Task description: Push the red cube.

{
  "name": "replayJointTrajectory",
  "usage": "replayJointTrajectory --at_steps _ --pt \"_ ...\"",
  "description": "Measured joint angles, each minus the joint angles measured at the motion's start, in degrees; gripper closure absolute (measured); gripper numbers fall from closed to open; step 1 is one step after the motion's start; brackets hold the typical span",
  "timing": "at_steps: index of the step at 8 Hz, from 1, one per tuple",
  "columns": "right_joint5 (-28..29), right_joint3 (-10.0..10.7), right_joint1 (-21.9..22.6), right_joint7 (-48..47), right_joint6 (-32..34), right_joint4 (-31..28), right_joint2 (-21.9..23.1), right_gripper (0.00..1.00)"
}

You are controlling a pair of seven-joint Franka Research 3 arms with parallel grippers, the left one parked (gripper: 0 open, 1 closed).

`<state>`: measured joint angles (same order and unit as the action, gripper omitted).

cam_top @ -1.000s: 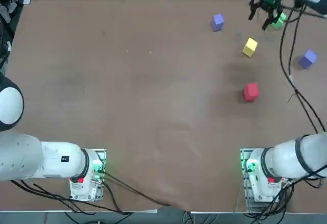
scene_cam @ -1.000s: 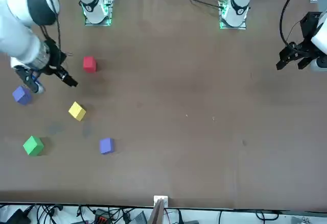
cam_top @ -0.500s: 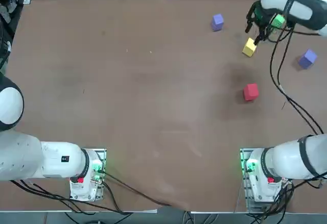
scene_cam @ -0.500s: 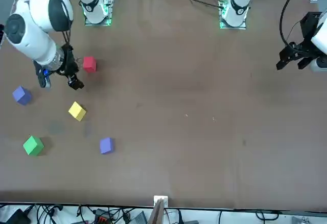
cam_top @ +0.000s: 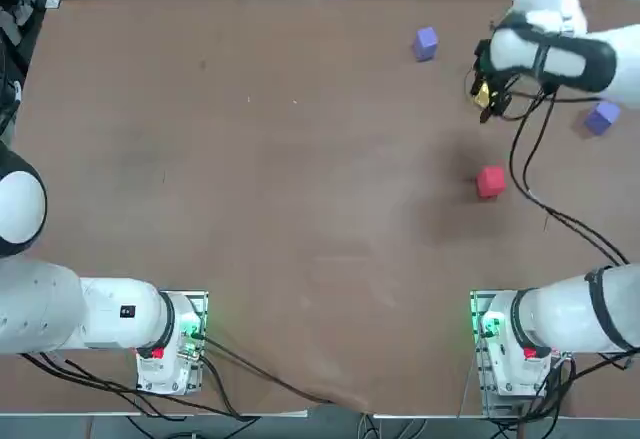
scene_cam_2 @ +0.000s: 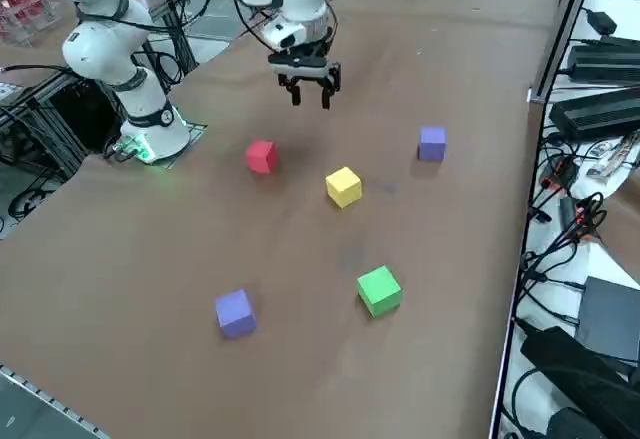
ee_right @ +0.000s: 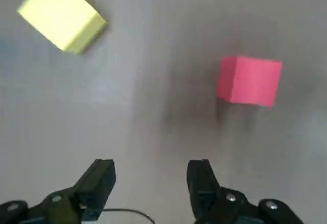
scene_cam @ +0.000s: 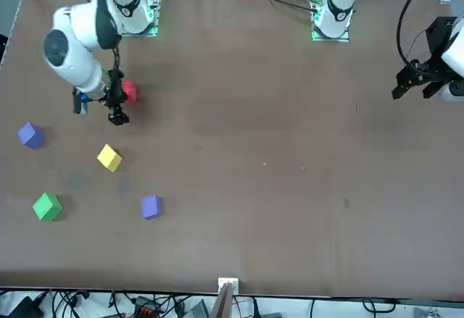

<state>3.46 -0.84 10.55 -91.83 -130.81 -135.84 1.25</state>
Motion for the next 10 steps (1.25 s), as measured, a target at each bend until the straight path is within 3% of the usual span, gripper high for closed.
replayJointTrajectory --at_steps 6,10 --pt "0.0 0.0 2.7 -11.2 -15.0 -13.4 -0.6 0.30" --pt "0.0 0.0 3.4 -11.8 -17.3 -15.7 -4.5 0.45"
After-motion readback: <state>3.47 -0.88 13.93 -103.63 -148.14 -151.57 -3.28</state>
